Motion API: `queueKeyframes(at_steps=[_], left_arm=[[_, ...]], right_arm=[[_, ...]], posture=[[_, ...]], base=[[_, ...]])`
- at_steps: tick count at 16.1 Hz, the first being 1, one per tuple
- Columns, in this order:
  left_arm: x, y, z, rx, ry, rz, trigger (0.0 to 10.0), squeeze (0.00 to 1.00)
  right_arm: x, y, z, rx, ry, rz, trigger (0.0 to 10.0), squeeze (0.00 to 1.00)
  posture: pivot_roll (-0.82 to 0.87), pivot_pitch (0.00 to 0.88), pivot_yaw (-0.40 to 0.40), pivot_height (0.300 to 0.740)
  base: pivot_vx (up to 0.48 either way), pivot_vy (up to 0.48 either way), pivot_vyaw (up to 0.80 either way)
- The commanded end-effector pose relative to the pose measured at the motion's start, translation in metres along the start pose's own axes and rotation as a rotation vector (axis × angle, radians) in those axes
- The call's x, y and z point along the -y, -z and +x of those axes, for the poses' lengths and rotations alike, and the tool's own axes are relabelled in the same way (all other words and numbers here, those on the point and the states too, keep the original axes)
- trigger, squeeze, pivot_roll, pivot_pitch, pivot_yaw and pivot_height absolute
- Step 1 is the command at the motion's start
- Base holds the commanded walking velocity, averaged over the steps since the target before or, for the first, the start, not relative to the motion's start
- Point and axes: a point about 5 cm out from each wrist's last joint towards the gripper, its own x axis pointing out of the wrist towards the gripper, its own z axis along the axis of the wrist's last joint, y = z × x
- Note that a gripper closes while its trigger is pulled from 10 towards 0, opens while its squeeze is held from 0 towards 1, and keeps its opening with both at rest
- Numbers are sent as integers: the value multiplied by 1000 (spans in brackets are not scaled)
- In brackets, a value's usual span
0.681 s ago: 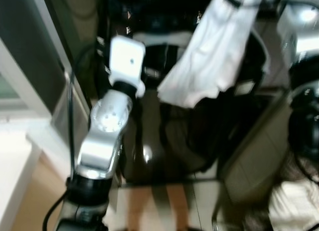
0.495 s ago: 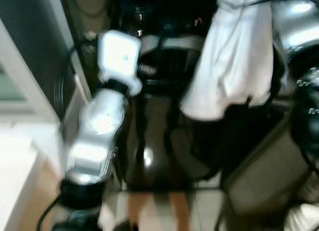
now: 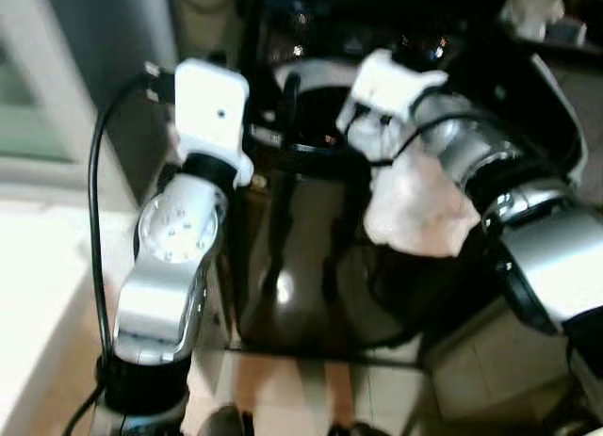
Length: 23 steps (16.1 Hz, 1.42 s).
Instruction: Clothes washing
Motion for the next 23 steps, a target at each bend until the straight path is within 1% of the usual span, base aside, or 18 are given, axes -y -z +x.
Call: queueKeyframes(at_steps=[1, 2, 3, 4, 5, 6, 7, 8, 9, 10, 11, 12, 14, 15, 18, 20, 21, 23], left_arm=[[4, -2, -1, -3, 22, -8, 10000, 0], [5, -2, -1, -9, 29, -14, 10000, 0], [5, -2, 0, -9, 34, -15, 10000, 0], [6, -2, 0, -9, 37, -15, 10000, 0], [7, -2, 1, -12, 49, -24, 10000, 0], [7, -2, 1, -12, 51, -28, 10000, 0], [7, -1, 1, -15, 51, -27, 10000, 0], [8, 0, 1, -19, 51, -29, 10000, 0], [8, 0, 1, -20, 51, -29, 10000, 0], [8, 2, 1, -26, 45, -38, 10000, 0], [7, 3, 1, -34, 38, -51, 10000, 0], [7, 4, 1, -38, 35, -55, 10000, 0], [7, 10, 2, -79, 28, -63, 10000, 0], [6, 15, 2, -110, 16, -62, 10000, 0], [2, 20, 0, -149, -2, -60, 10000, 0], [2, 25, -1, -183, 4, -49, 10000, 0], [2, 28, -1, -203, 11, -48, 10000, 0], [2, 33, -1, -242, 30, -54, 10000, 0]], right_arm=[[1, 14, -2, -65, 5, 124, 4039, 0], [3, 19, -3, -106, 41, 303, 8039, 0], [6, 23, -3, -137, 68, 459, 10000, 0], [7, 25, -3, -156, 84, 565, 10000, 0], [13, 32, -5, -210, 143, 889, 10000, 1000], [14, 34, -5, -223, 157, 972, 10000, 1000], [15, 36, -5, -230, 168, 1006, 10000, 1000], [16, 40, -6, -249, 201, 1186, 10000, 1000], [17, 41, -7, -254, 210, 1228, 10000, 1000], [18, 46, -8, -277, 256, 1456, 10000, 1000], [19, 48, -9, -288, 284, 1571, 10000, 1000], [19, 49, -9, -290, 291, 1601, 10000, 1000], [22, 47, -8, -282, 299, 1735, 10000, 1000], [25, 46, -8, -269, 294, 1749, 10000, 1000], [18, 42, -7, -249, 207, 1608, 10000, 1000], [12, 52, -10, -265, 187, 1593, 10000, 1000], [10, 54, -11, -272, 172, 1605, 10000, 1000], [1, 63, -16, -324, 148, 1690, 10000, 1000]], posture=[[96, 46, -85, 740], [87, 44, -77, 740], [79, 42, -70, 740], [79, 42, -70, 740], [70, 38, -62, 740], [70, 38, -62, 740], [63, 34, -60, 740], [60, 27, -62, 740], [60, 27, -62, 740], [58, 19, -65, 740], [58, 19, -65, 740], [58, 10, -65, 740], [58, 0, -80, 740], [60, 0, -88, 740], [53, 0, -108, 740], [41, 0, -113, 740], [30, 0, -114, 740], [22, 0, -109, 740]], base=[[0, 0, 0], [0, 0, 0], [0, 0, 0], [0, 0, 0], [0, 0, 0], [0, 0, 0], [0, 0, 0], [0, 0, 0], [0, 0, 0], [0, 0, 0], [0, 0, 0], [0, 0, 0], [0, 0, 0], [0, 0, 0], [0, 0, 0], [0, 0, 0], [0, 0, 0], [0, 0, 0]])
